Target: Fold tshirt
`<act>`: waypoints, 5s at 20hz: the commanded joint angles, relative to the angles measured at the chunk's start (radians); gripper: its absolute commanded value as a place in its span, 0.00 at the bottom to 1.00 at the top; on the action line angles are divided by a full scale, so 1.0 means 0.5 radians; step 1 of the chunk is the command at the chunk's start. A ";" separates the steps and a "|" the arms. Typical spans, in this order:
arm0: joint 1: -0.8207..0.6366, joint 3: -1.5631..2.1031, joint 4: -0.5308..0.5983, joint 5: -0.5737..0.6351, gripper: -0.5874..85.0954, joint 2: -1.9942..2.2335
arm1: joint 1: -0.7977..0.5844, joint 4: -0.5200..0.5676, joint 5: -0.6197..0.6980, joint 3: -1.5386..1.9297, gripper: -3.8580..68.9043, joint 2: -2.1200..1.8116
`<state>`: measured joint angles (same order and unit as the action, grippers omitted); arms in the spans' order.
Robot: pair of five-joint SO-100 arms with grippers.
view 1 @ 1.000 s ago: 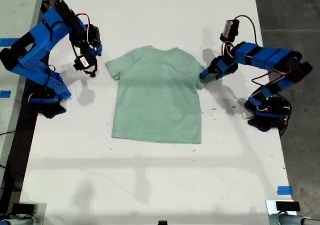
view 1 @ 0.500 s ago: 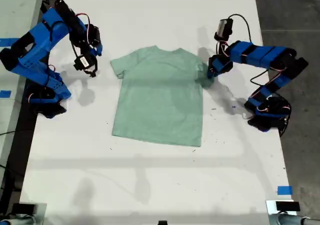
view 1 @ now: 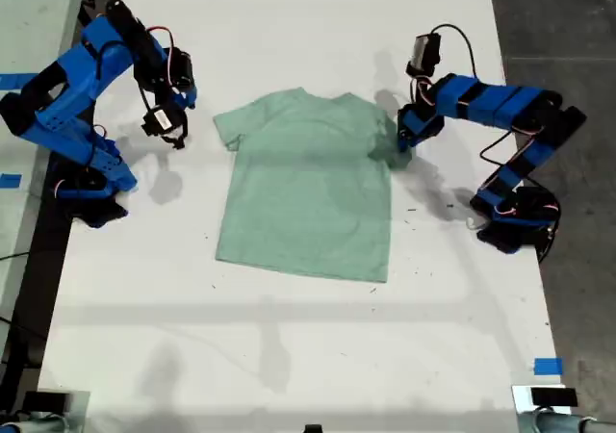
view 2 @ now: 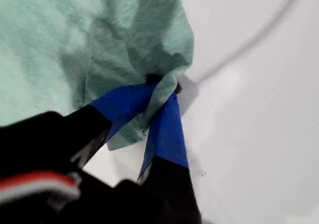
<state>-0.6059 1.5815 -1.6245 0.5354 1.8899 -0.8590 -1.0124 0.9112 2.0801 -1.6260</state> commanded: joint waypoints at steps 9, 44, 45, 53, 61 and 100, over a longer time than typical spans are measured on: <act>0.043 0.006 0.052 -0.028 0.01 0.018 | 0.482 -0.749 -0.288 -1.405 0.03 -0.046; 0.043 -0.101 -0.006 -0.003 0.43 -0.242 | 0.822 -0.727 -0.555 -1.583 0.39 -0.052; 0.025 -0.101 0.006 0.021 0.43 -0.264 | 0.828 -0.724 -0.561 -1.565 0.38 -0.064; -0.135 -0.061 0.291 0.209 0.41 -0.546 | 0.865 -0.727 -0.589 -1.365 0.38 -0.301; -0.245 -0.141 0.586 0.301 0.41 -1.132 | 0.868 -0.730 -0.641 -1.062 0.37 -0.657; 0.436 -1.672 0.752 0.334 0.01 -1.939 | 0.834 -0.724 -0.785 -0.445 0.36 -1.313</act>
<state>-0.4111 0.8958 -1.2763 0.7148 0.9910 -0.4449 -1.4005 0.5308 1.8607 -2.2273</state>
